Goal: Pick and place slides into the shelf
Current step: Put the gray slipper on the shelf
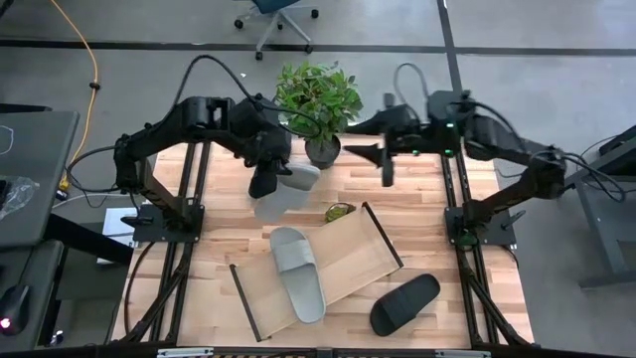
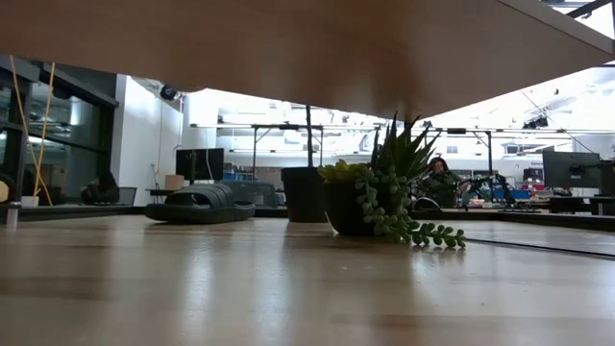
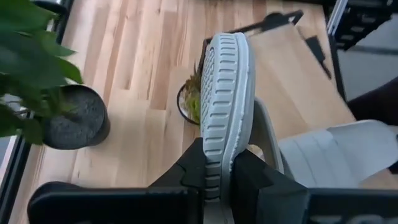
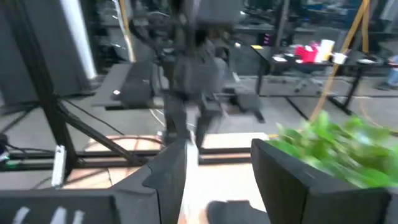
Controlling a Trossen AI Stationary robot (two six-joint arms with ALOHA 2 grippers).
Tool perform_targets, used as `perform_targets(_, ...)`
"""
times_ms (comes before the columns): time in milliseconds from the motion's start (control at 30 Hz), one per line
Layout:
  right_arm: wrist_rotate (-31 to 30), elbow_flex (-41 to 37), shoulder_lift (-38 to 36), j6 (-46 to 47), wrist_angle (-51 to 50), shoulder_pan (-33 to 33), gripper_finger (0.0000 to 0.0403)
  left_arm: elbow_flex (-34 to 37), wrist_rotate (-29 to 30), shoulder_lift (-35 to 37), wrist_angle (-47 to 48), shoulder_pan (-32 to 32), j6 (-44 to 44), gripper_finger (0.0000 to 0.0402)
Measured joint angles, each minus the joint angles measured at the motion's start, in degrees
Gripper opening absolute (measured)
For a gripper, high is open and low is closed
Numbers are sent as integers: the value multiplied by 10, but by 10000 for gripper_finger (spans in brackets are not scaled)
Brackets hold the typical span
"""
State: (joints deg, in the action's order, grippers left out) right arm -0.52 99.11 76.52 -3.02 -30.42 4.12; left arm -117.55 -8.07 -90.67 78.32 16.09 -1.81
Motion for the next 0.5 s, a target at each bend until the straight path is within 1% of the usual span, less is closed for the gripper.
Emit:
perform_targets(100, -27, 0, -29, 0, -33, 0, 162, -42, 2, 1, 26, 2, 8, 25)
perform_targets(200, -51, 0, -53, 3, -70, 0, 159, -98, 25, 2, 61, 2, 22, 25)
perform_targets(333, -61, 0, -76, 18, -112, 0, 158, -166, 46, 3, 117, 0, 65, 27)
perform_targets(367, -61, 0, -79, 23, -122, 0, 158, -175, 52, 4, 119, 0, 76, 26)
perform_targets(500, -63, 0, -88, 33, -163, 0, 158, -156, 76, 32, 114, -17, 132, 24)
